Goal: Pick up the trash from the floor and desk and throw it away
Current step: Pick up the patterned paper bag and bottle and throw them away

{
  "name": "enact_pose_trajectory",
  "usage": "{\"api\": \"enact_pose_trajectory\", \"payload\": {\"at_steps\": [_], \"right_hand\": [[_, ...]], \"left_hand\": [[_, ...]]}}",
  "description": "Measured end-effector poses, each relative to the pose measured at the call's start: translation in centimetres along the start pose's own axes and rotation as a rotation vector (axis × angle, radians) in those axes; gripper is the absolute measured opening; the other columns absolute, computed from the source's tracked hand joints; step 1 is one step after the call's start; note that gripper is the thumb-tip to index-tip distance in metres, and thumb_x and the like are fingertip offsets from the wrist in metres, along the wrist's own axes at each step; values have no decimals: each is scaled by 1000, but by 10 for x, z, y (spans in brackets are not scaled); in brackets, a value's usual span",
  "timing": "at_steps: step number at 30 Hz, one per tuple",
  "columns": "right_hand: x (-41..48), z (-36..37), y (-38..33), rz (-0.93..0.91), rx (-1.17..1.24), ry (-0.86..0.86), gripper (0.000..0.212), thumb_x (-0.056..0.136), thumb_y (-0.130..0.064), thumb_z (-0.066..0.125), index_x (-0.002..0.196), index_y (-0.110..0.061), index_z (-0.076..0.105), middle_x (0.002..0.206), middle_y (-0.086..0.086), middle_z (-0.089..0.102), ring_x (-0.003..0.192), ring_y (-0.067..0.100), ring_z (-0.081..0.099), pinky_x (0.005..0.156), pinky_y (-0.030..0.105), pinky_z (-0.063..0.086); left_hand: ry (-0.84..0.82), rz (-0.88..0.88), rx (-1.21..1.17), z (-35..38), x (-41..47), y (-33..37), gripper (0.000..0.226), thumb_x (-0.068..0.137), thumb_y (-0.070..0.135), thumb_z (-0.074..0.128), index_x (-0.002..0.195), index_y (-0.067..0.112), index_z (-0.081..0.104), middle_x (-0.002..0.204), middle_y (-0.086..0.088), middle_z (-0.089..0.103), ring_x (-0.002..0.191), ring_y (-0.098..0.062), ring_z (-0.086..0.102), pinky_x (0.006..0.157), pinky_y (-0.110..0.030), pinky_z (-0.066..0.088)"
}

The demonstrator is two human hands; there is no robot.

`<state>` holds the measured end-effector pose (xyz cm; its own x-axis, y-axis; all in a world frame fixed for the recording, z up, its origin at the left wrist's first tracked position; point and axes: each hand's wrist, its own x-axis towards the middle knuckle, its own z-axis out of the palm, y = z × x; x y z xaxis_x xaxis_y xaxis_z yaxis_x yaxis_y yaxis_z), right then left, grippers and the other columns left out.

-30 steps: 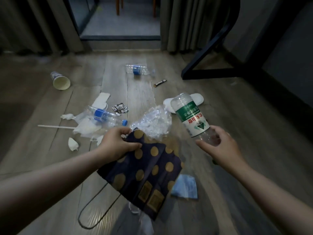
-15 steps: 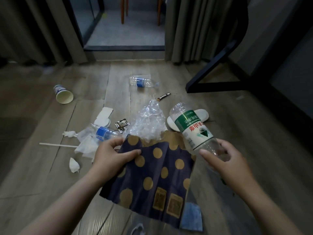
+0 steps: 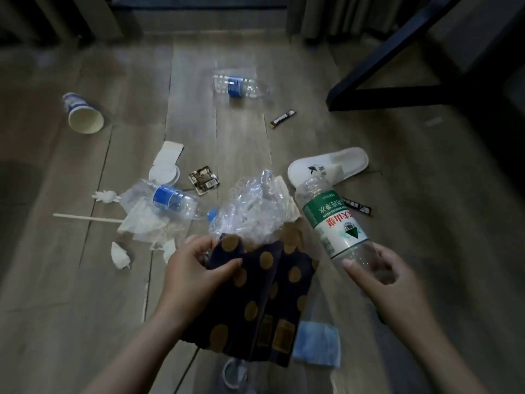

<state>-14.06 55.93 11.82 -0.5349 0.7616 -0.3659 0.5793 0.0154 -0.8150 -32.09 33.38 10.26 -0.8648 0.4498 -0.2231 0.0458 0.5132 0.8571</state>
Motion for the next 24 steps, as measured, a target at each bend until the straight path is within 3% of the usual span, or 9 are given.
{"api": "enact_pose_trajectory", "payload": {"at_steps": [3, 8, 15, 21, 24], "right_hand": [[-19, -8, -23, 91, 40, -1, 47, 65, -44, 79, 108, -35, 63, 98, -5, 68, 89, 17, 67, 77, 38, 56], [-69, -38, -105, 189, 85, -27, 58, 65, -45, 79, 118, -28, 61, 107, 1, 66, 97, 18, 64, 86, 48, 54], [-132, -140, -261, 142, -4, -45, 64, 62, -59, 72, 120, -35, 58, 119, -3, 59, 103, 12, 59, 88, 44, 54], [-183, -248, -401, 47, 53, 17, 54, 65, -61, 70, 114, -44, 55, 118, -8, 59, 98, 5, 59, 72, 28, 51], [-211, -294, -461, -16, 96, 17, 50, 62, -63, 70, 108, -48, 56, 113, -13, 62, 97, 3, 61, 78, 32, 54]], "left_hand": [[-5, -59, 62, -13, -18, 19, 20, 66, 28, 84, 79, 23, 69, 86, -2, 68, 77, -22, 67, 70, -51, 54], [-25, -80, 118, -52, -41, 105, 25, 64, 28, 85, 75, 16, 66, 84, -1, 60, 77, -24, 62, 71, -53, 51], [-8, -68, 114, -116, -79, 277, 22, 65, 23, 85, 71, 19, 65, 78, -2, 61, 73, -24, 62, 65, -43, 52], [8, 31, 85, -170, -117, 444, 21, 67, 25, 83, 74, 17, 65, 81, -2, 58, 75, -23, 61, 68, -48, 52], [48, 119, 117, -196, -135, 523, 22, 67, 26, 83, 73, 17, 64, 81, 2, 56, 74, -18, 58, 64, -40, 50]]}}
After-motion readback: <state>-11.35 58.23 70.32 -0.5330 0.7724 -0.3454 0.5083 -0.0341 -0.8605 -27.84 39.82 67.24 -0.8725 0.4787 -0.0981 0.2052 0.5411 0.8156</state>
